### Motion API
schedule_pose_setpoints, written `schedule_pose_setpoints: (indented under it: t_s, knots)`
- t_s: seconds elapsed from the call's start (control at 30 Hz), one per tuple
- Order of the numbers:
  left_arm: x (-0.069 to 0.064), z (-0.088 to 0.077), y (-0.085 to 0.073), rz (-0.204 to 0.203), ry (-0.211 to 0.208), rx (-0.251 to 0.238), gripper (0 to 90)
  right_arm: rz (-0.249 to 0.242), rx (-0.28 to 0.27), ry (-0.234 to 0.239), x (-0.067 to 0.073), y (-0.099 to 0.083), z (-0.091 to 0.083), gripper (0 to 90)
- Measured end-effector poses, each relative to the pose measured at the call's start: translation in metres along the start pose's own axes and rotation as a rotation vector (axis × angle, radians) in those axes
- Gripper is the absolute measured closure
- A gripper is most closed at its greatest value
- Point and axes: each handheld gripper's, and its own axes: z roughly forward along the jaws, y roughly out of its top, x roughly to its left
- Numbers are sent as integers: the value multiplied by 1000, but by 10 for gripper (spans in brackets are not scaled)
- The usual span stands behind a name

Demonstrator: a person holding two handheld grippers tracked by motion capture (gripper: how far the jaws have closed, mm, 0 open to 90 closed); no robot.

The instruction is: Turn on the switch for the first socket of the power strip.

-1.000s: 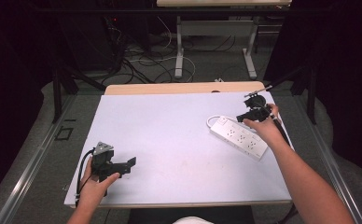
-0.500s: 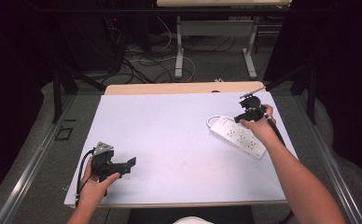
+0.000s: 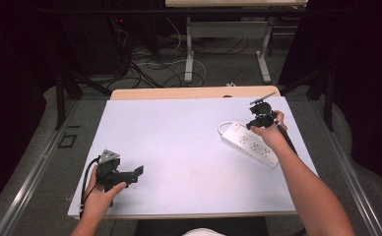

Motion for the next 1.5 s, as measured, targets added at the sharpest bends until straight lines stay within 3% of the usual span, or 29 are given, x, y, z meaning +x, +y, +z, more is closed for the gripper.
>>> schedule_pose_setpoints:
  t_s: [0.23,0.63,0.7,0.83,1.1,1.3,1.5]
  knots:
    - [1,-1,1,13,-10,21,6,0,8,3,2,1,6,777]
    - [2,-1,0,13,-8,20,6,-15,27,5,3,1,12,826]
    - [1,0,0,1,1,1,6,0,35,4,4,2,14,835]
    - [1,-1,0,7,-10,20,6,-17,45,13,3,1,17,864]
    - [2,-1,0,7,-11,20,6,10,61,20,5,1,21,887]
    - [1,0,0,3,-8,13,6,-1,44,30,3,-1,27,900]
    - [1,0,-1,1,-5,11,6,8,60,19,5,-1,28,900]
